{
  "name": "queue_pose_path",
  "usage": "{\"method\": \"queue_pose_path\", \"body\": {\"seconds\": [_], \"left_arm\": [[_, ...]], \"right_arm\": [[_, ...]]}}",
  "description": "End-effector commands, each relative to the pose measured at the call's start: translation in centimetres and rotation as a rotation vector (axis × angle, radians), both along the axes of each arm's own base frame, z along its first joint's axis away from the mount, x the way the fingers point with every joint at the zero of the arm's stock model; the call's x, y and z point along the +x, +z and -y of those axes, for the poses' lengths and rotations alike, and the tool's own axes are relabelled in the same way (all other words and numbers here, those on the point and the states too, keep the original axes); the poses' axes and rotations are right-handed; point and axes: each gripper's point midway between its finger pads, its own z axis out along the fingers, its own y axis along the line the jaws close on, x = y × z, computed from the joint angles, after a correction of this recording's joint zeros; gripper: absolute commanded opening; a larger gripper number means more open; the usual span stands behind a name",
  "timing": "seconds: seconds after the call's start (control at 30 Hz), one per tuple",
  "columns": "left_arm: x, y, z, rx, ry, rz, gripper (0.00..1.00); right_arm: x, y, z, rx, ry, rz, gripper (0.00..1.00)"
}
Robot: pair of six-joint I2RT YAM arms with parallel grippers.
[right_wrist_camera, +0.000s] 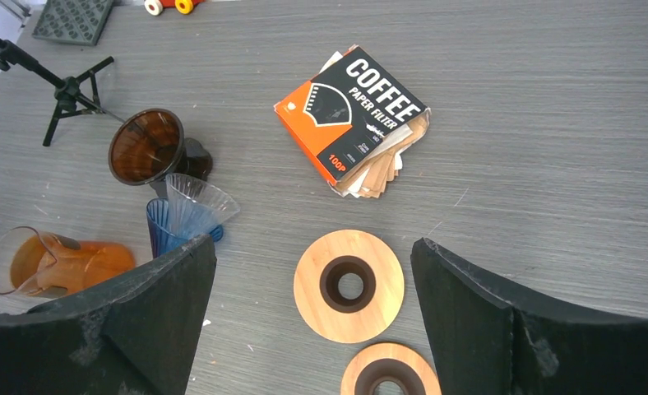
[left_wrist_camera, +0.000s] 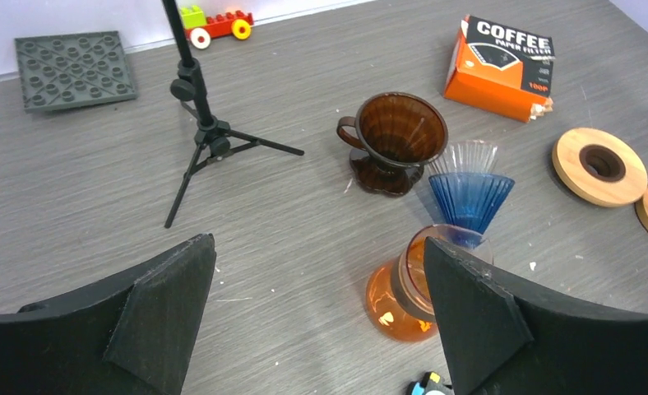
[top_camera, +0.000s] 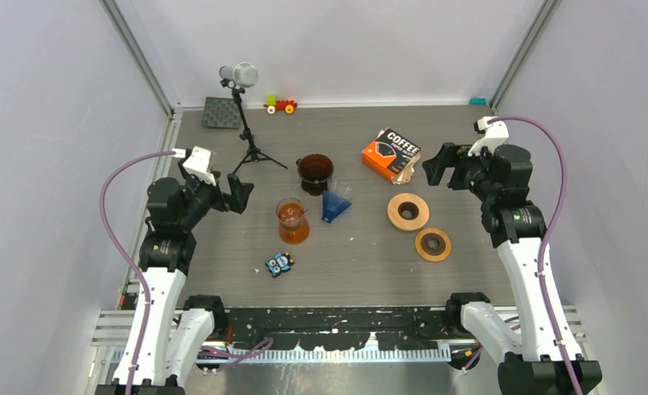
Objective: Place the coffee filter in the dripper
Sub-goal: Move the coffee server to the center of the board.
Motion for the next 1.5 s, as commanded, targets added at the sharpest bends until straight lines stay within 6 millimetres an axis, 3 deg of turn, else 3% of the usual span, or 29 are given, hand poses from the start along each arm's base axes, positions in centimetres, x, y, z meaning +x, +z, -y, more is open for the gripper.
{"method": "queue_pose_path", "body": {"seconds": [0.0,0.27,0.47,0.77,0.9,1.03,1.33,1.47], "left_arm": [[-1.0,0.3,1.4,0.047,-0.123,0.012,1.00],[-2.2,0.0,3.2,0.053,-0.268,-0.008,1.00],[-1.2,-1.3,3.5,0.056,-0.268,-0.068,0.91],[0.2,-5.1,8.4,0.216,-0.351,-0.160,0.84],[1.6,-6.5,10.0,0.244,-0.366,-0.243,0.71],[2.5,-8.2,10.3,0.262,-0.355,-0.344,0.62],[2.2,-10.0,10.4,0.319,-0.367,-0.381,0.59],[2.2,-11.8,10.5,0.345,-0.381,-0.427,0.58]], "right_arm": [[0.1,1.8,0.1,-0.023,0.011,0.077,0.93],[-0.4,0.4,-1.4,-0.060,0.138,0.059,0.93],[-0.8,-0.4,-2.3,-0.079,0.212,0.048,0.93],[-0.9,-1.4,-2.8,-0.083,0.256,0.031,0.93],[-1.0,-1.6,-2.9,-0.085,0.264,0.027,0.93],[-1.2,-1.6,-2.9,-0.090,0.267,0.031,0.93],[-1.0,-2.2,-3.0,-0.086,0.276,0.010,0.93],[-0.9,-2.2,-3.0,-0.084,0.277,0.007,0.93]]}}
